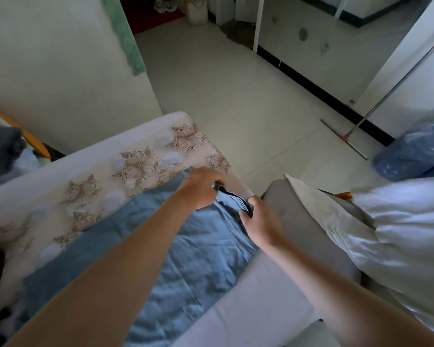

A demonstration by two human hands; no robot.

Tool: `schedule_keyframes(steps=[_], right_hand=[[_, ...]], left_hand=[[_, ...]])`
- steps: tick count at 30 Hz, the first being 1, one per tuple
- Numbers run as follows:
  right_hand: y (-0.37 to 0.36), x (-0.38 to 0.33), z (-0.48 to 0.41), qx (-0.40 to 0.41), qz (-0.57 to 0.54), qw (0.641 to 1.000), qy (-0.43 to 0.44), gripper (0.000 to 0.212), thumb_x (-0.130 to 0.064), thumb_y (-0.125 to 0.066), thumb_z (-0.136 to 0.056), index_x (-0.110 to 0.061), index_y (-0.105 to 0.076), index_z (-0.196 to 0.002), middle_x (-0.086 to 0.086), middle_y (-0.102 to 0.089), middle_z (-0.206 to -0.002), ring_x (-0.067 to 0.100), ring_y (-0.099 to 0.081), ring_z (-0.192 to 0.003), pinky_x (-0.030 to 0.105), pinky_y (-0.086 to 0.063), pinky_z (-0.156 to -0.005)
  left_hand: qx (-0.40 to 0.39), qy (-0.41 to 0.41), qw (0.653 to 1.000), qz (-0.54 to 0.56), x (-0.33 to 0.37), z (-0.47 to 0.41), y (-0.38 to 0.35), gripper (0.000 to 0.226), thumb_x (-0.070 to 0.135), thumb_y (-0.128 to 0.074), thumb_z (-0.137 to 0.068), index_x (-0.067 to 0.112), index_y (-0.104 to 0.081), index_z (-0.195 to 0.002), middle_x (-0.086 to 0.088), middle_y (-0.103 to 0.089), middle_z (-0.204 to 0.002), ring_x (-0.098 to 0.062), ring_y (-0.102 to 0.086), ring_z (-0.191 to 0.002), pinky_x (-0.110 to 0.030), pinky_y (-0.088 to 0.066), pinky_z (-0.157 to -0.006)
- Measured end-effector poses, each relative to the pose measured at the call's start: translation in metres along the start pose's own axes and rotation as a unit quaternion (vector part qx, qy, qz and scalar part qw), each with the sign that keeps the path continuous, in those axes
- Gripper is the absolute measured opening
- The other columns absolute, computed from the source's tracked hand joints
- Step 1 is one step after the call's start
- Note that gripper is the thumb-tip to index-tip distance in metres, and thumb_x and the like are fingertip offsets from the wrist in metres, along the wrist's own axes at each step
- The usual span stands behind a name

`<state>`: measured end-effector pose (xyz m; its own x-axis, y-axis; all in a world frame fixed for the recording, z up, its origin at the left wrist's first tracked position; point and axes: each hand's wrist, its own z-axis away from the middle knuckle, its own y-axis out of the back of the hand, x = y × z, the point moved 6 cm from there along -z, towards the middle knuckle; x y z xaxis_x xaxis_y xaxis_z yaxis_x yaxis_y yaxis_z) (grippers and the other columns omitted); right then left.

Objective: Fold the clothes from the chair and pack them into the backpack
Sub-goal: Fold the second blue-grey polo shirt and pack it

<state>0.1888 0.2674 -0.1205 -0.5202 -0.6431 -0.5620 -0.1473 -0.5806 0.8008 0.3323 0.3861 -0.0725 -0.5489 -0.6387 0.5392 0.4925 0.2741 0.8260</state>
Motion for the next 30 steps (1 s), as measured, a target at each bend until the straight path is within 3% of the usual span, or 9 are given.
schedule_keyframes(steps=[4, 7, 9, 13, 17, 20, 23, 26, 30], right_hand=[[0.011, -0.043, 0.027, -0.047, -0.011, 0.994, 0.094, 0.019, -0.031, -0.067, -0.090, -0.025, -0.062, -0.107, -0.011, -0.057, -0.075, 0.013, -0.055, -0.065, 0.026, -0.034, -0.057], [-0.016, -0.067, 0.055, -0.201, 0.045, 0.970, 0.131, 0.029, -0.048, -0.064, -0.088, -0.031, -0.062, -0.112, -0.011, -0.066, -0.090, 0.009, -0.061, -0.077, 0.027, -0.047, -0.066], [-0.032, -0.070, 0.064, -0.239, 0.094, 0.959, 0.122, 0.030, -0.053, -0.054, -0.092, -0.029, -0.065, -0.107, -0.008, -0.069, -0.095, 0.015, -0.065, -0.084, 0.029, -0.051, -0.074], [-0.042, -0.075, 0.064, -0.149, 0.127, 0.970, 0.147, 0.025, -0.028, -0.041, -0.101, -0.021, -0.065, -0.097, 0.000, -0.069, -0.091, 0.026, -0.065, -0.080, 0.032, -0.050, -0.070], [-0.055, -0.057, 0.062, -0.177, 0.209, 0.951, 0.142, 0.029, -0.039, -0.051, -0.100, -0.034, -0.059, -0.127, 0.001, -0.061, -0.118, 0.027, -0.064, -0.100, 0.033, -0.049, -0.081], [-0.052, -0.044, 0.052, -0.159, 0.208, 0.957, 0.124, 0.029, -0.033, -0.055, -0.096, -0.037, -0.062, -0.124, 0.000, -0.061, -0.117, 0.025, -0.062, -0.101, 0.031, -0.046, -0.082], [-0.053, -0.045, 0.042, -0.142, 0.178, 0.967, 0.117, 0.021, -0.033, -0.057, -0.092, -0.035, -0.069, -0.109, -0.002, -0.059, -0.112, 0.024, -0.060, -0.102, 0.031, -0.043, -0.085], [-0.056, -0.050, 0.034, -0.110, 0.150, 0.975, 0.120, 0.013, -0.038, -0.060, -0.092, -0.028, -0.068, -0.091, -0.002, -0.059, -0.104, 0.022, -0.060, -0.093, 0.031, -0.046, -0.078], [-0.061, -0.044, 0.030, -0.099, 0.123, 0.984, 0.087, 0.033, -0.037, -0.070, -0.087, -0.025, -0.050, -0.110, -0.004, -0.058, -0.109, 0.021, -0.061, -0.093, 0.032, -0.045, -0.078]], left_hand=[[0.047, -0.029, 0.996, -0.075, -0.016, 0.046, 0.026, 0.037, 0.000, -0.066, -0.079, 0.037, -0.061, -0.080, 0.019, -0.057, -0.083, -0.005, -0.050, -0.088, -0.030, -0.043, -0.093], [-0.038, -0.008, 0.986, -0.164, -0.049, 0.089, 0.014, 0.037, 0.001, -0.063, -0.083, 0.034, -0.071, -0.098, 0.016, -0.059, -0.102, -0.009, -0.048, -0.105, -0.035, -0.039, -0.102], [-0.097, 0.009, 0.972, -0.212, -0.067, 0.115, -0.002, 0.047, 0.000, -0.060, -0.085, 0.037, -0.069, -0.113, 0.012, -0.058, -0.124, -0.014, -0.045, -0.122, -0.037, -0.032, -0.110], [-0.057, 0.010, 0.980, -0.192, -0.060, 0.130, -0.015, 0.062, -0.006, -0.049, -0.088, 0.030, -0.051, -0.139, 0.006, -0.039, -0.150, -0.015, -0.029, -0.140, -0.038, -0.021, -0.117], [-0.108, -0.018, 0.967, -0.230, -0.057, 0.123, -0.046, 0.072, 0.007, -0.050, -0.096, 0.028, -0.016, -0.156, -0.001, -0.010, -0.164, -0.022, -0.011, -0.151, -0.044, -0.024, -0.117], [-0.126, 0.013, 0.962, -0.244, -0.064, 0.111, -0.048, 0.060, 0.015, -0.051, -0.098, 0.028, -0.029, -0.152, -0.002, -0.026, -0.159, -0.023, -0.027, -0.144, -0.044, -0.032, -0.112], [-0.051, -0.009, 0.971, -0.234, -0.052, 0.089, -0.030, 0.060, -0.002, -0.053, -0.089, 0.025, -0.046, -0.143, 0.000, -0.048, -0.144, -0.020, -0.044, -0.132, -0.038, -0.031, -0.113], [-0.025, -0.064, 0.971, -0.231, -0.037, 0.062, -0.022, 0.069, -0.010, -0.050, -0.087, 0.022, -0.041, -0.147, -0.002, -0.038, -0.152, -0.021, -0.033, -0.140, -0.035, -0.023, -0.117], [-0.109, -0.113, 0.945, -0.286, -0.036, 0.031, -0.030, 0.078, -0.012, -0.048, -0.090, 0.025, -0.025, -0.154, -0.001, -0.026, -0.161, -0.021, -0.023, -0.148, -0.037, -0.009, -0.122]])
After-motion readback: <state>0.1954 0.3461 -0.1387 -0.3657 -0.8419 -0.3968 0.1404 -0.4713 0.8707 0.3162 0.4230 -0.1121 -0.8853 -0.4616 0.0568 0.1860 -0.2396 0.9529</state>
